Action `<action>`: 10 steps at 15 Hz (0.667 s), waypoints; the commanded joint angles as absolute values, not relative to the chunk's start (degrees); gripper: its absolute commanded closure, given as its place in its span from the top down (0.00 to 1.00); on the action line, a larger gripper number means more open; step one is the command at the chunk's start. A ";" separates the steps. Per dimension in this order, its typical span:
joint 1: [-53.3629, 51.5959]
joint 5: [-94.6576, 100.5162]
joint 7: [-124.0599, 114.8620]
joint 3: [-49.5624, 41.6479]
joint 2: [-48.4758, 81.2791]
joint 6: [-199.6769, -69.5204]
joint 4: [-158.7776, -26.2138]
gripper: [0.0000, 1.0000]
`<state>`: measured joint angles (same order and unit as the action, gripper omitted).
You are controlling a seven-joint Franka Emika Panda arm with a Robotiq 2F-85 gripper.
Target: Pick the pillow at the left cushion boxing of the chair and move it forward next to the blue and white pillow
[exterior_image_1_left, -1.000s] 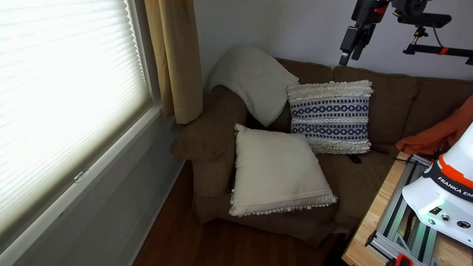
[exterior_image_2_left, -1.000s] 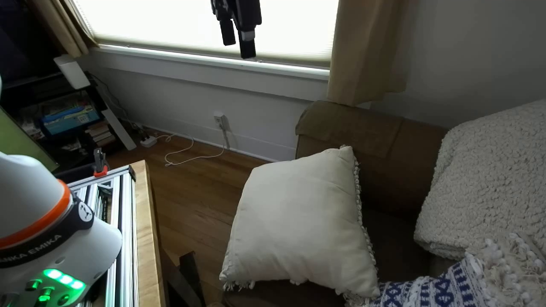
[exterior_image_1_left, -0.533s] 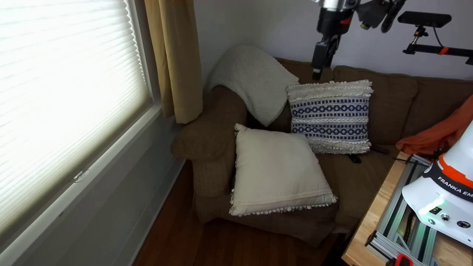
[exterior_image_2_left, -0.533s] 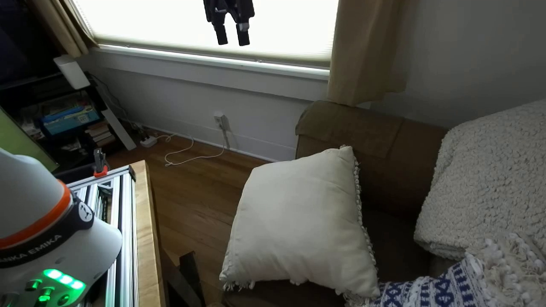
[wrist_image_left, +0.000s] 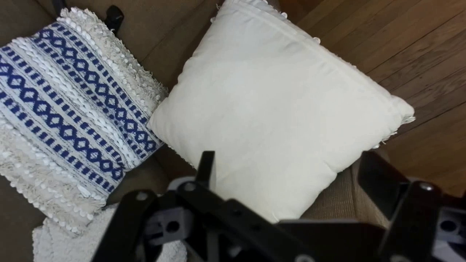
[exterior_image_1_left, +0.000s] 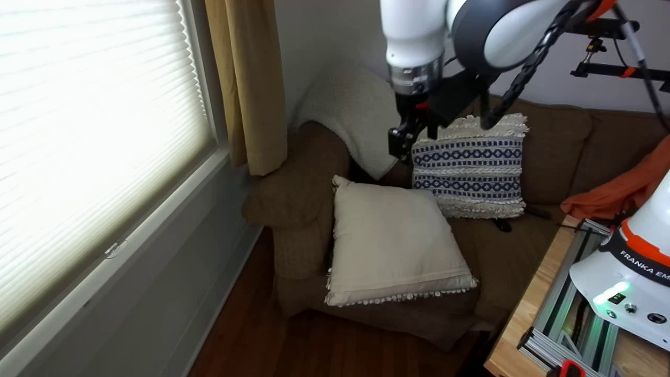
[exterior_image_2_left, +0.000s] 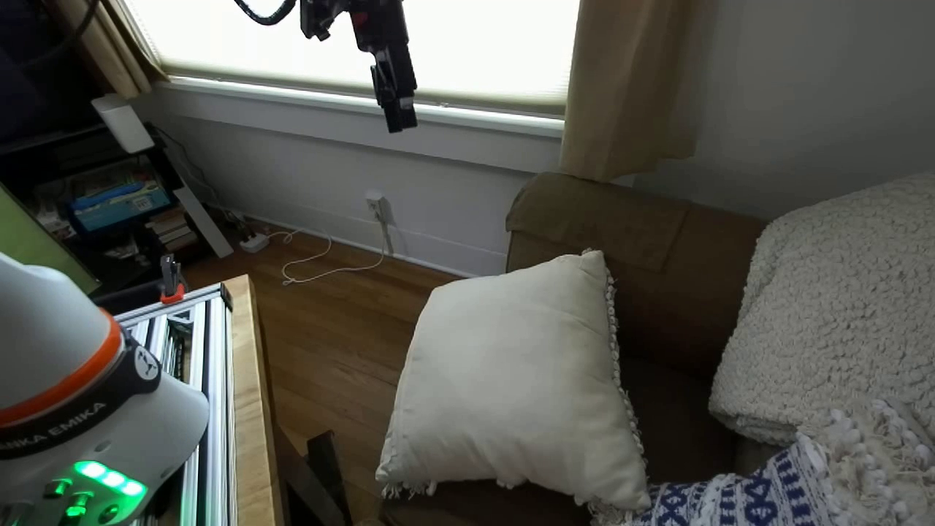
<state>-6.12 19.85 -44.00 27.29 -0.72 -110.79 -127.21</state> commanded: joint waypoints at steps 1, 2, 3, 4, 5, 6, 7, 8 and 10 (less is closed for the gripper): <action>-13.24 27.54 -55.91 23.89 13.03 -108.82 -119.41 1.00; -13.12 23.41 -50.30 22.18 5.52 -110.82 -124.44 1.00; -14.53 23.79 -51.27 21.30 7.94 -110.94 -123.37 1.00; -15.19 23.76 -51.26 20.58 8.69 -110.94 -123.03 1.00; -15.33 23.78 -51.19 20.19 8.48 -110.92 -122.97 1.00; -15.22 23.80 -51.02 20.03 7.95 -110.90 -122.96 1.00; -15.12 23.81 -50.89 19.97 7.39 -110.88 -122.96 1.00; -15.09 23.82 -50.82 19.98 7.03 -110.87 -122.96 1.00; -15.13 23.85 -50.80 20.02 6.73 -110.86 -123.00 1.00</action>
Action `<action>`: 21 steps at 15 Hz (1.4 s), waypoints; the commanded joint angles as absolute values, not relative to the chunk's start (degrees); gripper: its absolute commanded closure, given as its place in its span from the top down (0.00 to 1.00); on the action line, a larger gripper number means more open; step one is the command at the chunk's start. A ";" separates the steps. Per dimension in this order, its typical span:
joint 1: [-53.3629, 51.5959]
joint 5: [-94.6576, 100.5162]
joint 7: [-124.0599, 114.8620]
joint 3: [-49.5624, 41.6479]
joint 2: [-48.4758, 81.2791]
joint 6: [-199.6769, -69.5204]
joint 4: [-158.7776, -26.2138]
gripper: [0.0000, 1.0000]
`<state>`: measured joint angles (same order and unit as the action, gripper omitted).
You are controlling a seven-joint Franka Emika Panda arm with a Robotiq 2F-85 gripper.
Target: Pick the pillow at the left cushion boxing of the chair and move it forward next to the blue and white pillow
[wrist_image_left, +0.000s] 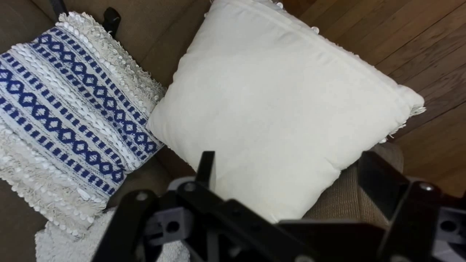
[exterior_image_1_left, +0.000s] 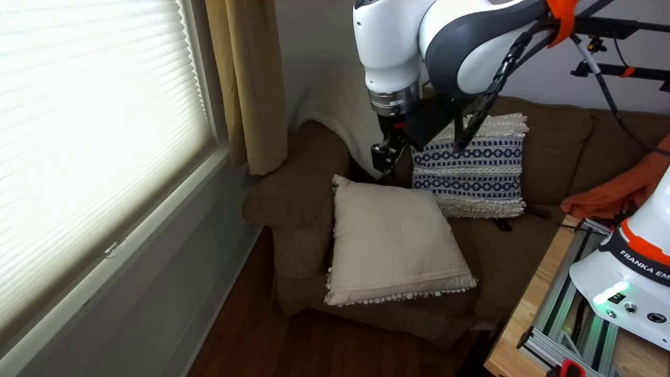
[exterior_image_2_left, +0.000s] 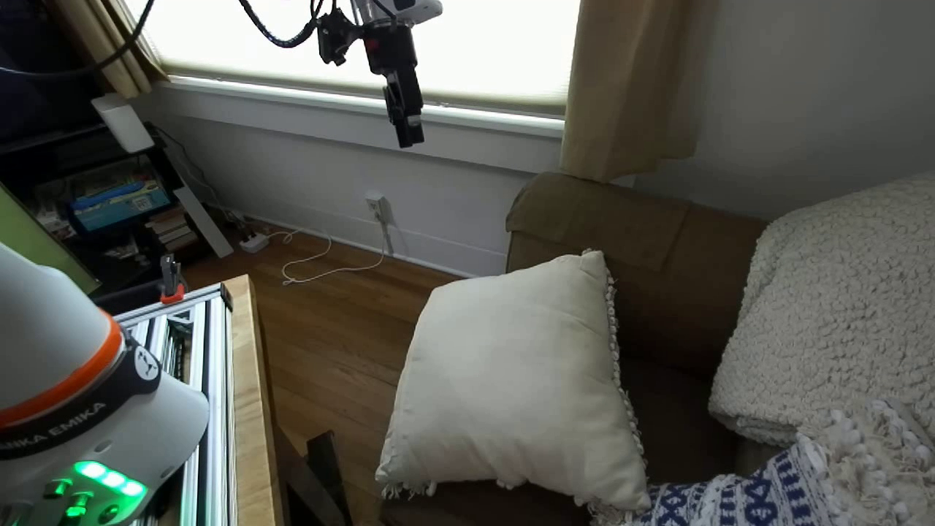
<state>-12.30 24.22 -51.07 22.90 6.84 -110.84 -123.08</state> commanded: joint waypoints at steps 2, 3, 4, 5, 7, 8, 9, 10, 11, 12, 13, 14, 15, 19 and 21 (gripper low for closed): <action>-16.07 24.74 -51.55 20.08 8.63 -109.65 -121.37 1.00; -17.11 25.13 -51.79 19.93 10.99 -109.32 -119.67 1.00; -18.59 26.10 -53.48 19.79 14.22 -107.82 -117.57 1.00; -19.94 27.00 -54.08 19.49 16.70 -106.83 -115.98 1.00; -23.26 28.51 -56.82 18.35 22.84 -104.70 -112.30 1.00; -24.96 29.62 -58.88 17.27 26.09 -104.64 -110.59 1.00; -26.47 29.85 -60.34 16.22 28.57 -104.32 -109.08 1.00; -27.67 29.42 -61.19 15.16 31.48 -104.64 -107.18 1.00; -28.86 29.16 -62.69 13.86 34.12 -105.26 -105.57 1.00; -29.69 28.24 -63.43 12.83 36.78 -106.14 -103.76 1.00; -31.13 28.80 -65.37 11.27 39.66 -105.59 -101.49 1.00; -32.21 29.12 -66.81 10.04 42.05 -105.52 -99.49 1.00; -32.71 27.94 -68.04 9.24 44.57 -105.68 -97.32 1.00; -35.66 26.54 -73.17 5.77 54.34 -104.91 -87.25 1.00; -36.64 26.33 -73.06 4.63 58.78 -104.71 -81.55 1.00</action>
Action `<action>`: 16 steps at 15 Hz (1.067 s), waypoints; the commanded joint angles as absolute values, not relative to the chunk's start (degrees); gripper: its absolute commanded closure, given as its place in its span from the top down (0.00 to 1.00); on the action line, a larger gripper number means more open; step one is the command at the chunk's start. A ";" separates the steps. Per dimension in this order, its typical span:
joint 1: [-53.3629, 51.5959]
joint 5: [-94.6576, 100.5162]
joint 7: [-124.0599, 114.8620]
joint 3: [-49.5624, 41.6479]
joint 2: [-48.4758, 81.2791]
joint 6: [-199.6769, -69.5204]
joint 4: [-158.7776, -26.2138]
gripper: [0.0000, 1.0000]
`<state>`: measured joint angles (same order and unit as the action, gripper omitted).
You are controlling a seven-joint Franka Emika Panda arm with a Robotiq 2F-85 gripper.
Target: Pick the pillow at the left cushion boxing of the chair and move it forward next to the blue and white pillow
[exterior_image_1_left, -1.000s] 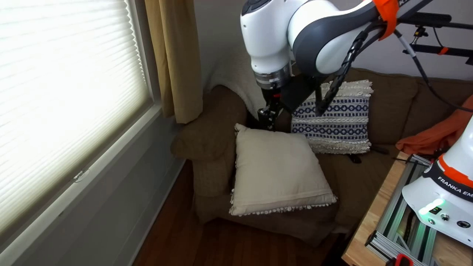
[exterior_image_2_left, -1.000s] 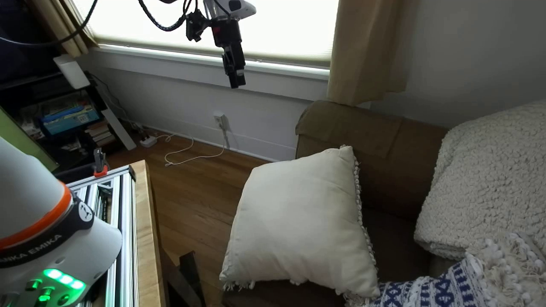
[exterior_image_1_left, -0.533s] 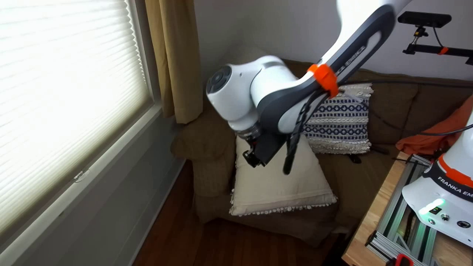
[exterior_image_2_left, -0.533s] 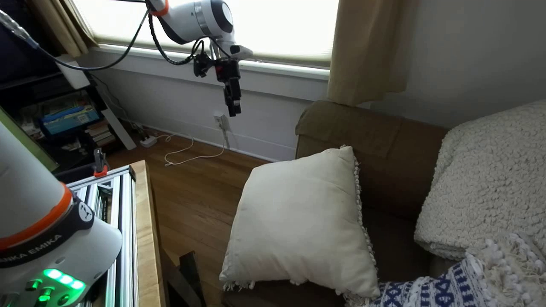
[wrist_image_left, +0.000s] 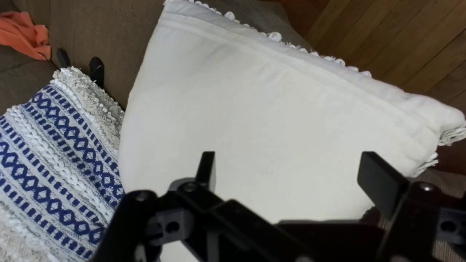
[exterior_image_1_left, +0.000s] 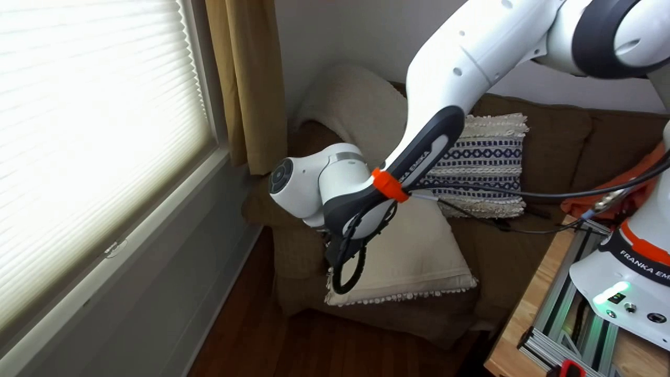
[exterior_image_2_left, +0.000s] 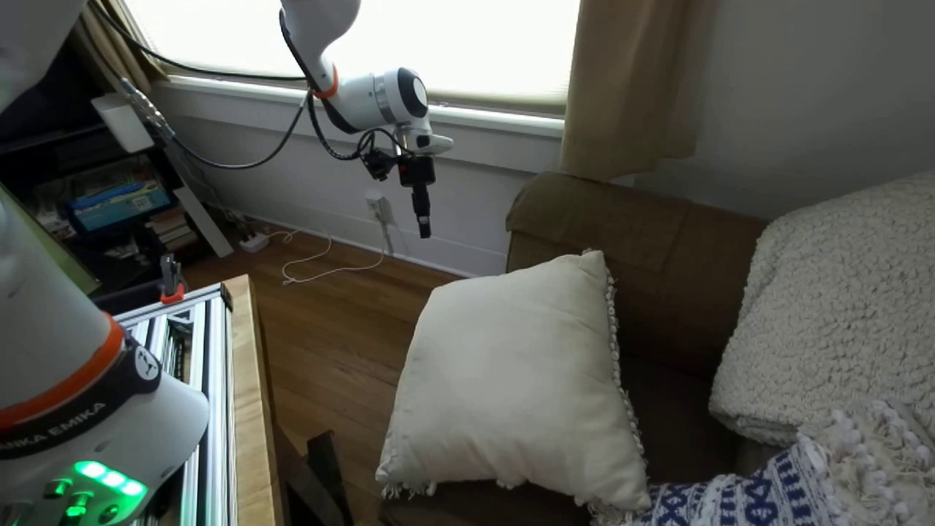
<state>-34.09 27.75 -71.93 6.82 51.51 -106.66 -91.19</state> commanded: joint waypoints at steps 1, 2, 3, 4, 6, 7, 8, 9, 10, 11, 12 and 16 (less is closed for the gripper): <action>-37.30 26.49 -73.28 3.88 60.37 -104.59 -79.27 1.00; -37.76 26.60 -72.81 3.27 61.94 -104.58 -77.06 1.00; -36.93 26.49 -71.90 3.58 57.68 -106.79 -83.25 1.00; -37.39 26.45 -71.90 3.03 59.16 -106.77 -81.18 1.00; -37.81 26.38 -71.88 2.58 60.79 -106.55 -78.95 1.00; -37.90 26.36 -71.87 2.52 61.08 -106.48 -78.49 1.00; -37.92 26.35 -71.87 2.50 61.20 -106.41 -78.23 1.00; -37.93 26.35 -71.87 2.49 61.20 -106.36 -78.12 1.00; -37.93 26.35 -71.87 2.48 61.21 -106.32 -78.02 1.00; -37.93 25.96 -71.07 2.68 62.77 -105.37 -76.07 1.00; -37.81 25.31 -70.10 2.95 65.19 -104.67 -73.41 1.00; -38.58 24.57 -66.02 2.61 72.13 -105.81 -66.90 1.00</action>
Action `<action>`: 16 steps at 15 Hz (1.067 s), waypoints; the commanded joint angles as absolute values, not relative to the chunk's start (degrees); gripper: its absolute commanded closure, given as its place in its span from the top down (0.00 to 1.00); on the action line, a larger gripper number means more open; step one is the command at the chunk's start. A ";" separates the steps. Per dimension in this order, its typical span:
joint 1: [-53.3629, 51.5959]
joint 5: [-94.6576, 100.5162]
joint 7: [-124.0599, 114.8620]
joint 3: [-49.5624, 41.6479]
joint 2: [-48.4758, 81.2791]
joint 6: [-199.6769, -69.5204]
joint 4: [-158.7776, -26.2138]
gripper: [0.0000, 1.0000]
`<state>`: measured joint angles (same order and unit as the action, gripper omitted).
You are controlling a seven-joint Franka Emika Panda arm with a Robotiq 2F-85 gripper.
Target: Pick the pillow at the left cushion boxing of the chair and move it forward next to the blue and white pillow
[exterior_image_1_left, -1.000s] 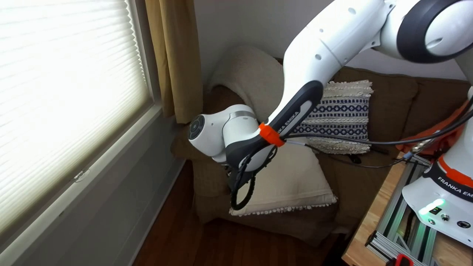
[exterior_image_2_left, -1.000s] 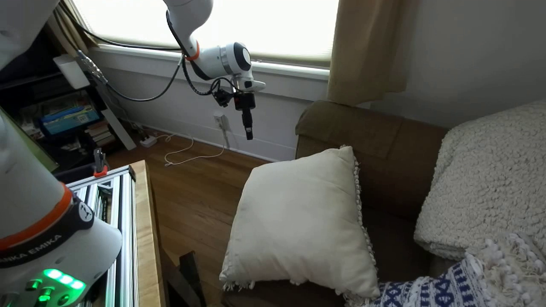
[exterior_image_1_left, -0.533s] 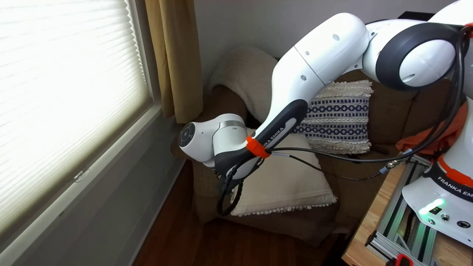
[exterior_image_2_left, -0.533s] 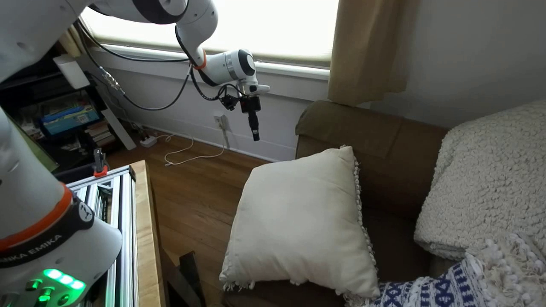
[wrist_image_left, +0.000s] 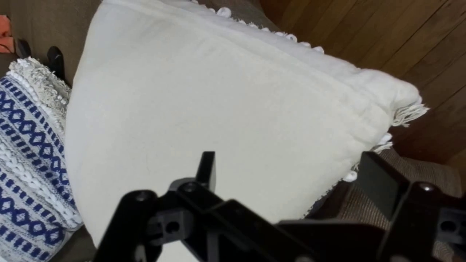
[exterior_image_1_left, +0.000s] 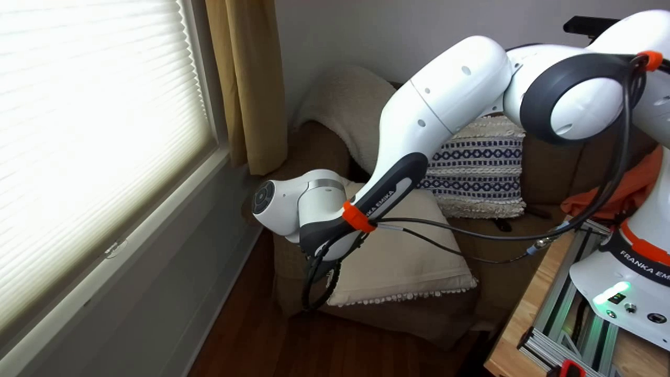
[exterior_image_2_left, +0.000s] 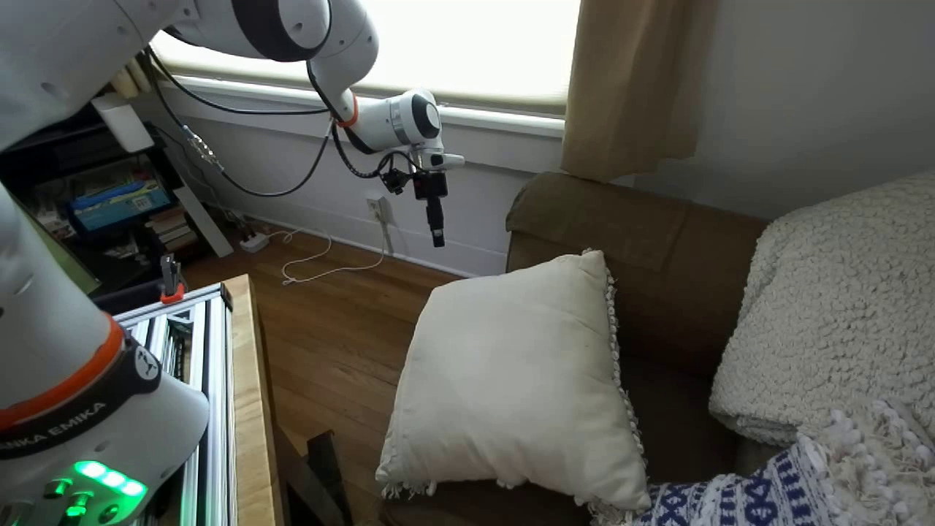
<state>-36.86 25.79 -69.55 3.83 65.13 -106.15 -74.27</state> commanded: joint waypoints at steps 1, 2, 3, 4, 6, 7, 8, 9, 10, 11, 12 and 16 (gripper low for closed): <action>-38.80 24.38 -64.67 2.55 73.79 -105.39 -65.23 1.00; -39.00 24.04 -63.28 2.52 75.76 -104.91 -63.23 1.00; -39.32 23.74 -62.31 2.25 77.51 -104.46 -61.40 1.00; -39.57 23.29 -61.36 2.06 79.23 -104.28 -59.68 1.00; -40.11 22.15 -60.68 1.45 82.70 -104.37 -56.01 1.00; -40.18 21.25 -60.29 1.32 84.49 -104.11 -54.12 1.00; -40.48 20.68 -60.59 0.77 86.25 -104.23 -52.28 1.00; -40.79 20.43 -60.70 0.19 87.94 -104.83 -50.61 1.00; -41.13 20.43 -60.29 -0.32 89.34 -105.22 -49.18 1.00; -41.60 20.84 -59.47 -0.84 90.60 -105.98 -47.98 1.00; -41.97 21.47 -59.94 -1.40 85.84 -109.37 -55.87 1.00; -44.40 22.77 -58.15 -3.42 86.48 -112.27 -55.74 1.00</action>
